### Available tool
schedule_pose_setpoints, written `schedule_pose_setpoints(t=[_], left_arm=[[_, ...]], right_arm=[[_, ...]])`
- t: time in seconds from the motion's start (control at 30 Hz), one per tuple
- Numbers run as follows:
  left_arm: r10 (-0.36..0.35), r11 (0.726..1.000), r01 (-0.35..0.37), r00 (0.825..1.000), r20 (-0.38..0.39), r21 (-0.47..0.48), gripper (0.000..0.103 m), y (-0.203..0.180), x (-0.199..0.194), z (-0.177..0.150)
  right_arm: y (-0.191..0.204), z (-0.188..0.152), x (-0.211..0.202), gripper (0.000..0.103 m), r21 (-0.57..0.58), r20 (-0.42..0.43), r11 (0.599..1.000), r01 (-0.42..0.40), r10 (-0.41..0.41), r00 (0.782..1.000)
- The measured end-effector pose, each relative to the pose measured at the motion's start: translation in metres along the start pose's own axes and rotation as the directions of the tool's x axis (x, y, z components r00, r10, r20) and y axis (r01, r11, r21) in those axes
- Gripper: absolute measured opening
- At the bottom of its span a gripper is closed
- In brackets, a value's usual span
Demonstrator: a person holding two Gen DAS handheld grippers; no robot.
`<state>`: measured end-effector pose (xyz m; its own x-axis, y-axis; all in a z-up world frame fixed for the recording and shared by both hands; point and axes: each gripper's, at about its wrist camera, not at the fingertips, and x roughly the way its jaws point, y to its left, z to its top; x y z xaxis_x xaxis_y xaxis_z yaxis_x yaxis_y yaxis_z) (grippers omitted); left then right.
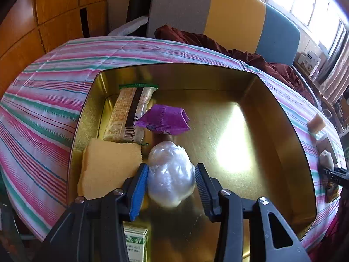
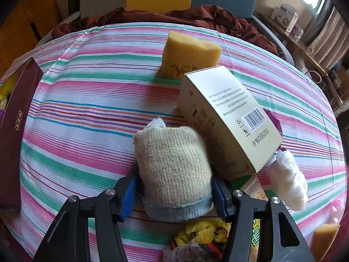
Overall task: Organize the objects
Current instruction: 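Carry the white ball into the gold box and open the left gripper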
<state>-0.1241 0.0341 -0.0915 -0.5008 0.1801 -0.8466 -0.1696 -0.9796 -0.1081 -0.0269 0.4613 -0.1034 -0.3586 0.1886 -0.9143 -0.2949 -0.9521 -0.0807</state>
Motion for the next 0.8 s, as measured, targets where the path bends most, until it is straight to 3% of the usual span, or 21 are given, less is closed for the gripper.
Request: schedule_pose_setpoints(t=[0.47, 0.63, 0.8], left_arm=[[0.067, 0.997, -0.071, 0.981, 0.182, 0.017, 0.044, 0.0, -0.059, -0.022], [0.067, 0.997, -0.076, 0.966, 0.251, 0.026, 0.044, 0.004, -0.085, -0.024], [0.061, 0.998, -0.064, 0.956, 0.288, 0.002, 0.044, 0.013, -0.104, -0.025]], right_arm=[[0.007, -0.003, -0.01, 0.052, -0.025, 0.02, 1.0, 0.003, -0.003, 1.0], [0.016, 0.003, -0.047, 0.052, 0.028, 0.113, 0.996, -0.081, 0.077, 0.991], [0.075, 0.012, -0.104, 0.052, -0.044, 0.205, 0.973, -0.225, 0.23, 0.951]])
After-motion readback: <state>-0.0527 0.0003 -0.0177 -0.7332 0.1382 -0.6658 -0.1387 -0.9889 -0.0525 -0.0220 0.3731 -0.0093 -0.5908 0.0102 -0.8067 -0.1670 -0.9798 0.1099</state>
